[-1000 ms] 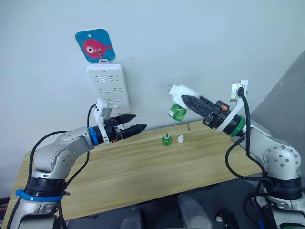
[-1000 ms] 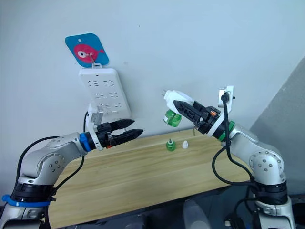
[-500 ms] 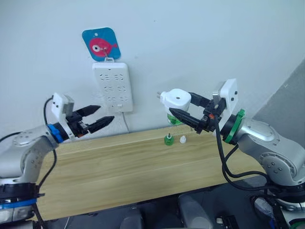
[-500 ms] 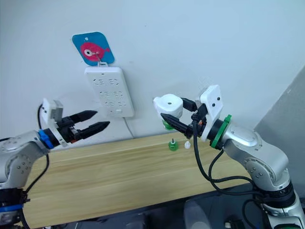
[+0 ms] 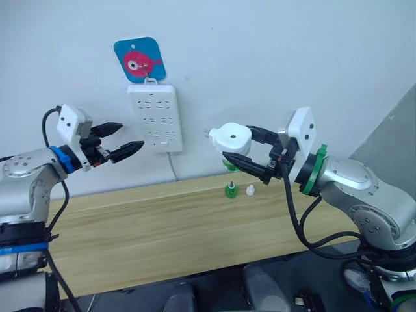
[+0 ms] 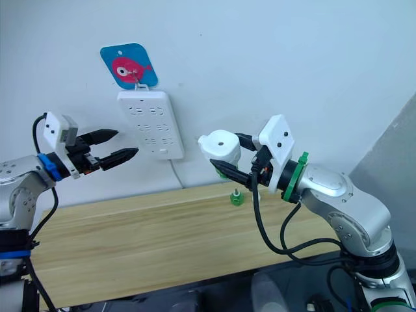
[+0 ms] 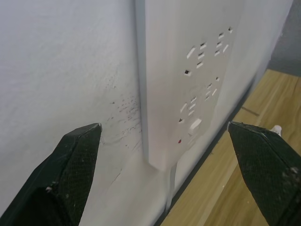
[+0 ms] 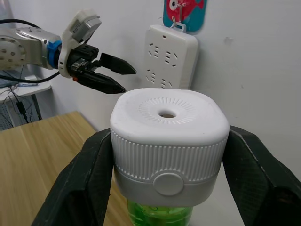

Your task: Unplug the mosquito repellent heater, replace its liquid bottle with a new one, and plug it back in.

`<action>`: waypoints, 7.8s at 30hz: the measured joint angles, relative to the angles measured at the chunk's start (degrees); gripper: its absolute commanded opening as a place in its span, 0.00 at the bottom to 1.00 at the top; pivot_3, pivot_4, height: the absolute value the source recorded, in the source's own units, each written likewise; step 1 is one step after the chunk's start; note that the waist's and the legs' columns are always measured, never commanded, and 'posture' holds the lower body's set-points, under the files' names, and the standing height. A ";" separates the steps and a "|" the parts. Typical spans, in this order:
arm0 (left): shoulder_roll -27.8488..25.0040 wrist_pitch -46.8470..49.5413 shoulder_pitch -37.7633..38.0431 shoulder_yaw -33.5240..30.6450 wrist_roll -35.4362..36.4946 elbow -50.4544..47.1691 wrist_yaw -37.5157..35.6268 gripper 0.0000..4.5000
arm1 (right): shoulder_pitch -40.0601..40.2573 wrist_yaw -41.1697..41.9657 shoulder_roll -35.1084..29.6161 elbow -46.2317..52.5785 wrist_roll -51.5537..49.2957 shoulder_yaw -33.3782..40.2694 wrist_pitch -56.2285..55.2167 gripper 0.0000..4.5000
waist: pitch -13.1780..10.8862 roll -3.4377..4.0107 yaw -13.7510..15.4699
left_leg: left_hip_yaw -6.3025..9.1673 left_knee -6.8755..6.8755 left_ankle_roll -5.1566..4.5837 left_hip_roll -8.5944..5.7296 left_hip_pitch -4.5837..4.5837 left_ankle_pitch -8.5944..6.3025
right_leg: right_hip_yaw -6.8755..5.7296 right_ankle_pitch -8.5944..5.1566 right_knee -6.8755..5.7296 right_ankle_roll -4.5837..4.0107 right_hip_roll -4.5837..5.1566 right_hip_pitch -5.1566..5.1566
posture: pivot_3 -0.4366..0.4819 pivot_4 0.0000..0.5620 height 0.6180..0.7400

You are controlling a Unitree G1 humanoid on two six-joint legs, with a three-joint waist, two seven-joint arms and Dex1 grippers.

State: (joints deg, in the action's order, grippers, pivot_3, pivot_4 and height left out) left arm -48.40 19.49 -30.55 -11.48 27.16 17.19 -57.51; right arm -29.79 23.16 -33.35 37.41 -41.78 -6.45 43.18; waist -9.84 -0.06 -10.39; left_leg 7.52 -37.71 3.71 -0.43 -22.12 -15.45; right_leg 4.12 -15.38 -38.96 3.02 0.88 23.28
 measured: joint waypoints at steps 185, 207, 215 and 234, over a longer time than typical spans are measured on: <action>10.22 17.57 -3.61 2.23 1.93 -6.20 -3.14 0.29 | -18.50 -8.87 24.21 -15.87 22.18 -9.50 20.81 0.65 | -0.08 -0.11 -1.01 | 0.25 -0.10 0.02 -0.05 -0.26 0.01 | -0.15 0.00 -0.05 0.01 0.20 0.15 | 0.22 0.22 1.00; 11.07 20.86 -3.52 0.81 1.71 -6.33 -1.77 0.29 | -13.25 -12.98 33.43 -18.58 28.15 -10.04 13.05 0.65 | -0.06 -0.10 -2.01 | 0.24 -0.17 0.14 -0.06 -0.11 0.09 | -0.14 0.04 -0.38 -0.04 0.16 0.13 | 0.22 0.23 1.00; 10.47 21.85 -3.53 0.70 1.68 -6.42 -1.74 0.29 | -11.92 -8.26 32.99 -23.59 29.87 -10.52 3.72 0.65 | -0.06 -0.11 -2.31 | 0.20 -0.16 0.15 -0.04 0.06 0.09 | -0.10 0.04 -0.53 -0.04 0.08 0.11 | 0.22 0.22 1.00; 11.04 26.28 -3.75 -1.22 1.69 -7.00 -0.86 0.29 | -11.24 -5.94 34.89 -27.55 34.01 -11.33 -1.79 0.65 | -0.06 -0.11 -2.49 | 0.22 -0.16 0.26 0.05 0.31 0.16 | -0.04 0.03 -0.93 -0.03 -0.08 0.11 | 0.23 0.22 1.00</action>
State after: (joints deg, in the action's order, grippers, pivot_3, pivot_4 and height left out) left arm -37.36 45.77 -34.30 -12.70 28.85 10.19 -58.37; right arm -41.03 17.22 1.54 9.86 -7.77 -17.78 41.39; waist -9.90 -0.17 -12.88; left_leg 7.74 -37.87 3.97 -0.39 -21.81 -15.30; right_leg 4.07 -15.35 -39.89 2.99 0.80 23.39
